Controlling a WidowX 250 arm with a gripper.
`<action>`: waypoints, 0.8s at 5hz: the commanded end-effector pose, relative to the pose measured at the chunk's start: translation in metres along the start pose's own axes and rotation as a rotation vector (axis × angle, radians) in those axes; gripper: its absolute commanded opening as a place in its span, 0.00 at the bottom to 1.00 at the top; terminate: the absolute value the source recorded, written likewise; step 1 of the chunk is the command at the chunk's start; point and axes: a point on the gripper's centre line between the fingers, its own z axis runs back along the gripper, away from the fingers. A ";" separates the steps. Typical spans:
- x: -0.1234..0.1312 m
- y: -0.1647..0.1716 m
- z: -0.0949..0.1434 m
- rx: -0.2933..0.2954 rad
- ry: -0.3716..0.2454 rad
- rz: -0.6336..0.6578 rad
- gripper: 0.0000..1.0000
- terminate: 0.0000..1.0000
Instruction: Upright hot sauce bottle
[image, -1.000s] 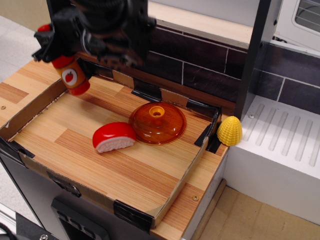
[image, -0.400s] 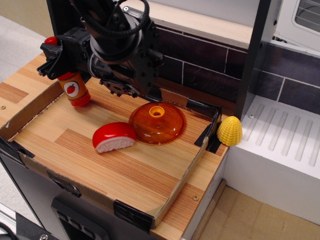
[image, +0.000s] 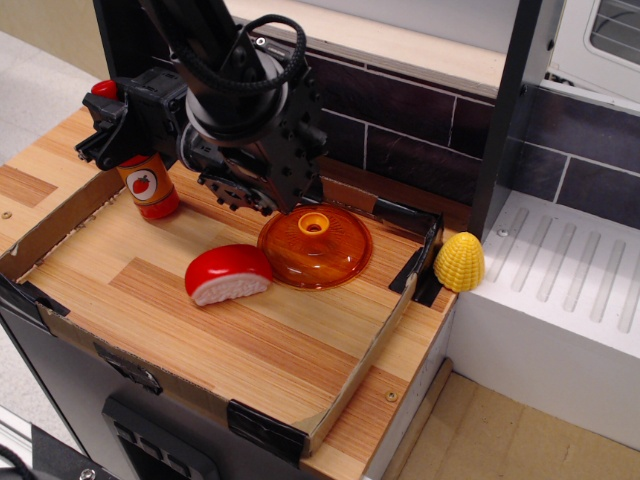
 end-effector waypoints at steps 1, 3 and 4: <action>0.017 0.004 0.016 0.013 0.118 0.089 1.00 0.00; 0.063 0.000 0.033 0.159 0.351 0.188 1.00 0.00; 0.063 0.000 0.033 0.159 0.351 0.188 1.00 0.00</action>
